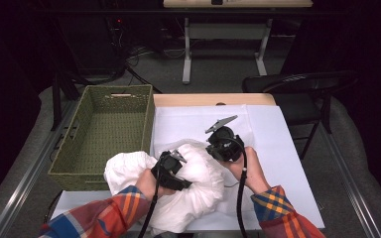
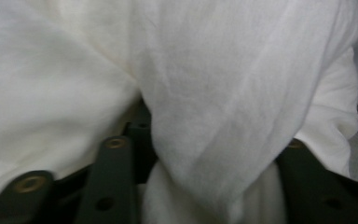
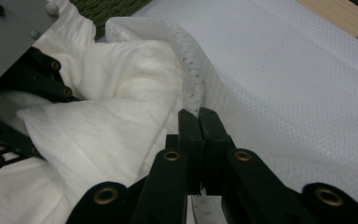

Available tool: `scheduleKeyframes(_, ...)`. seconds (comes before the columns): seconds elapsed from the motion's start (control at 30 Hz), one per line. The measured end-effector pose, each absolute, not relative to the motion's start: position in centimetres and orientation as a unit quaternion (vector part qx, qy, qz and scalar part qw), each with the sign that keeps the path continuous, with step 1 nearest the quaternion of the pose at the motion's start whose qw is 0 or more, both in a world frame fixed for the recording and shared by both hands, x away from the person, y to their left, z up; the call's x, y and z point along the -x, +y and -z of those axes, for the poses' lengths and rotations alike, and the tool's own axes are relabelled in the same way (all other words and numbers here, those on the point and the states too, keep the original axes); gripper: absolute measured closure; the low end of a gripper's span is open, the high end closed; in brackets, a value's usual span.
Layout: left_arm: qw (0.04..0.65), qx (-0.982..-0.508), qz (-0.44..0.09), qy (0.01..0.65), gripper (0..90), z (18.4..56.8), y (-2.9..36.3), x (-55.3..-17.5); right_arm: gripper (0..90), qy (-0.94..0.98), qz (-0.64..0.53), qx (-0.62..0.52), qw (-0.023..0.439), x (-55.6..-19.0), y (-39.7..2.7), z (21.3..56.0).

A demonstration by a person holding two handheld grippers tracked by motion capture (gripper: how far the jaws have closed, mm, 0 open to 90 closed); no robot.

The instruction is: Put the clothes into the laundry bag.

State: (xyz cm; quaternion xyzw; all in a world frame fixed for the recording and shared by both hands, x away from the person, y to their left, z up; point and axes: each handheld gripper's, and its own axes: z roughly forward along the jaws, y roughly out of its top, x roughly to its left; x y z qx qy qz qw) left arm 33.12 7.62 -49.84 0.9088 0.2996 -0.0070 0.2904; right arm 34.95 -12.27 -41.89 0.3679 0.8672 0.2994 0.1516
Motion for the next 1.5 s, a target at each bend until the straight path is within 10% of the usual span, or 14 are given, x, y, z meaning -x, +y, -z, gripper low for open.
scheduleKeyframes(0.13, 0.31, -0.906, 0.008, 0.288, 74.9, 49.6, 8.0, -32.8, 89.5, 0.866, -0.301, -0.37, 0.151, -35.0, -12.5, 41.9)
scheduleKeyframes(0.6, 0.31, -0.936, 0.012, 0.165, 76.0, 47.1, 5.8, -30.2, 89.5, 0.855, -0.315, -0.377, 0.164, -35.0, -12.7, 41.6)
scheduleKeyframes(1.13, 0.355, -0.852, -0.03, 0.383, 75.3, 46.6, 5.4, -35.8, 89.7, 0.855, -0.346, -0.358, 0.145, -34.2, -12.4, 40.3)
scheduleKeyframes(1.5, 0.332, -0.882, -0.026, 0.333, 26.8, 46.6, 5.2, -36.0, 89.5, 0.856, -0.33, -0.374, 0.133, -34.8, -13.1, 41.4)
